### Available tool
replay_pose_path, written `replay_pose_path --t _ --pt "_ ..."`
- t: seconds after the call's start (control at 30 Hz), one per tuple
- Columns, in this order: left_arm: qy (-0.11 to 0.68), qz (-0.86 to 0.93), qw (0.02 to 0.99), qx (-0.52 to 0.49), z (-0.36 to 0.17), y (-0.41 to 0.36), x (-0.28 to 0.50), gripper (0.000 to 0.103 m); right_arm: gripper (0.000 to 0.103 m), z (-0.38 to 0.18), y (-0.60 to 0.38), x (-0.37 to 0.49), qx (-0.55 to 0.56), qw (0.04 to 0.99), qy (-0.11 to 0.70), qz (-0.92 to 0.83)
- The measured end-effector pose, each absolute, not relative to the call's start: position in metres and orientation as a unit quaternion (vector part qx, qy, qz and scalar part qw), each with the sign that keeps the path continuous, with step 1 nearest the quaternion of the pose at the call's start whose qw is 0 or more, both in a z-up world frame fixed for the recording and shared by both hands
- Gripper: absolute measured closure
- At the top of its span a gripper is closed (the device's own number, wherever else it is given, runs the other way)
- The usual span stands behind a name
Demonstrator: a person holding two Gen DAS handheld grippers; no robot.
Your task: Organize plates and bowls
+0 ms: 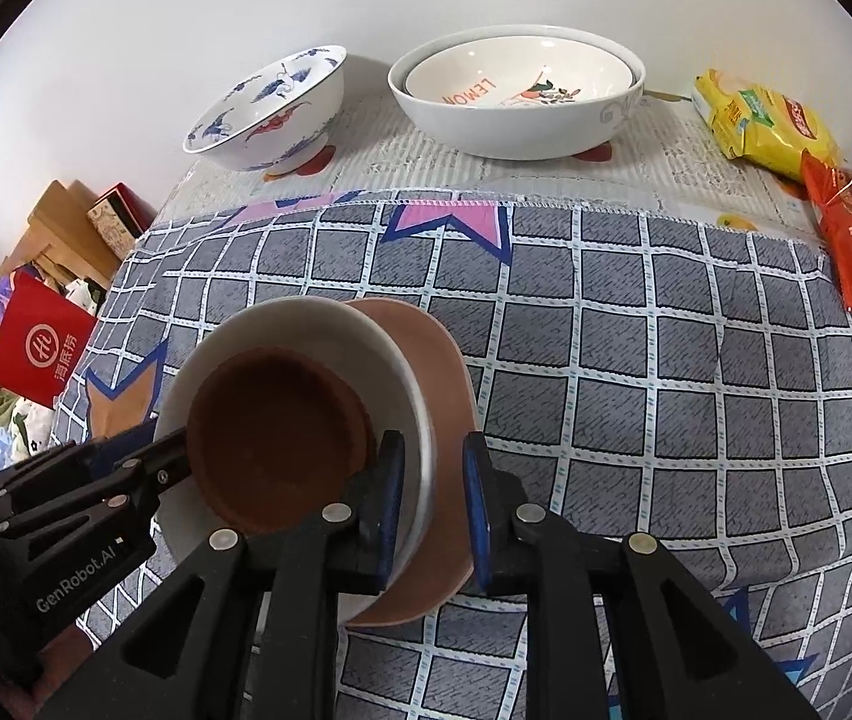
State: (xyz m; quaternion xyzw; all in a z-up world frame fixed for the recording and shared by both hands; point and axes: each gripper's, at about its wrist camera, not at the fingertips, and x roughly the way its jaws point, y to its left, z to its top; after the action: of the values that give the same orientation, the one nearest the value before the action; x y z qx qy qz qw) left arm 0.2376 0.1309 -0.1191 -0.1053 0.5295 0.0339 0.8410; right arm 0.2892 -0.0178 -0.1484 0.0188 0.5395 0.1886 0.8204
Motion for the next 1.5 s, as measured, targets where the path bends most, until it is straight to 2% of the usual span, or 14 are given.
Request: replay_pose_path --t 0.2,0.23,0.3,0.4,0.57,0.63,0.7,0.87,1.0,1.1,1.2,1.5 --pt "0.510 0.039 0.855 -0.086 -0.100 0.125 0.219 0.076 0.082 -0.134 -0.022 0.272 0.016 0.826 0.530 0.192" --pt "0.506 0.038 0.858 -0.081 -0.096 0.123 0.215 0.073 0.082 -0.130 -0.024 0.268 0.015 0.828 0.527 0.191" --pt "0.494 0.034 0.865 -0.074 -0.086 0.118 0.204 0.067 0.077 -0.120 -0.029 0.257 0.008 0.838 0.514 0.182" --pt "0.476 0.029 0.877 -0.062 -0.070 0.109 0.188 0.063 0.062 -0.102 -0.040 0.240 0.002 0.855 0.492 0.164" --pt "0.438 0.035 0.898 -0.036 -0.043 0.089 0.156 0.046 0.050 -0.069 -0.064 0.200 -0.007 0.882 0.453 0.130" --pt "0.426 0.025 0.904 -0.042 -0.035 0.084 0.143 0.036 0.045 -0.058 -0.074 0.182 -0.013 0.891 0.439 0.117" --pt "0.417 0.019 0.907 -0.045 -0.029 0.077 0.129 0.033 0.039 -0.051 -0.086 0.163 -0.007 0.893 0.435 0.116" --pt "0.405 0.005 0.913 -0.040 -0.020 0.058 0.095 0.027 0.037 -0.046 -0.112 0.130 0.011 0.893 0.439 0.097" --pt "0.396 -0.001 0.917 -0.045 -0.015 0.048 0.069 0.024 0.019 -0.038 -0.126 0.099 0.003 0.905 0.419 0.069" --pt "0.385 -0.001 0.922 -0.036 -0.010 0.040 0.050 0.020 0.010 -0.029 -0.140 0.074 0.000 0.915 0.401 0.051" --pt "0.375 0.002 0.927 -0.031 -0.004 0.032 0.032 0.018 0.006 -0.023 -0.151 0.055 -0.001 0.919 0.391 0.038" --pt "0.352 0.000 0.936 -0.014 0.007 0.011 0.000 0.016 0.006 -0.017 -0.174 0.010 0.021 0.924 0.381 0.029"
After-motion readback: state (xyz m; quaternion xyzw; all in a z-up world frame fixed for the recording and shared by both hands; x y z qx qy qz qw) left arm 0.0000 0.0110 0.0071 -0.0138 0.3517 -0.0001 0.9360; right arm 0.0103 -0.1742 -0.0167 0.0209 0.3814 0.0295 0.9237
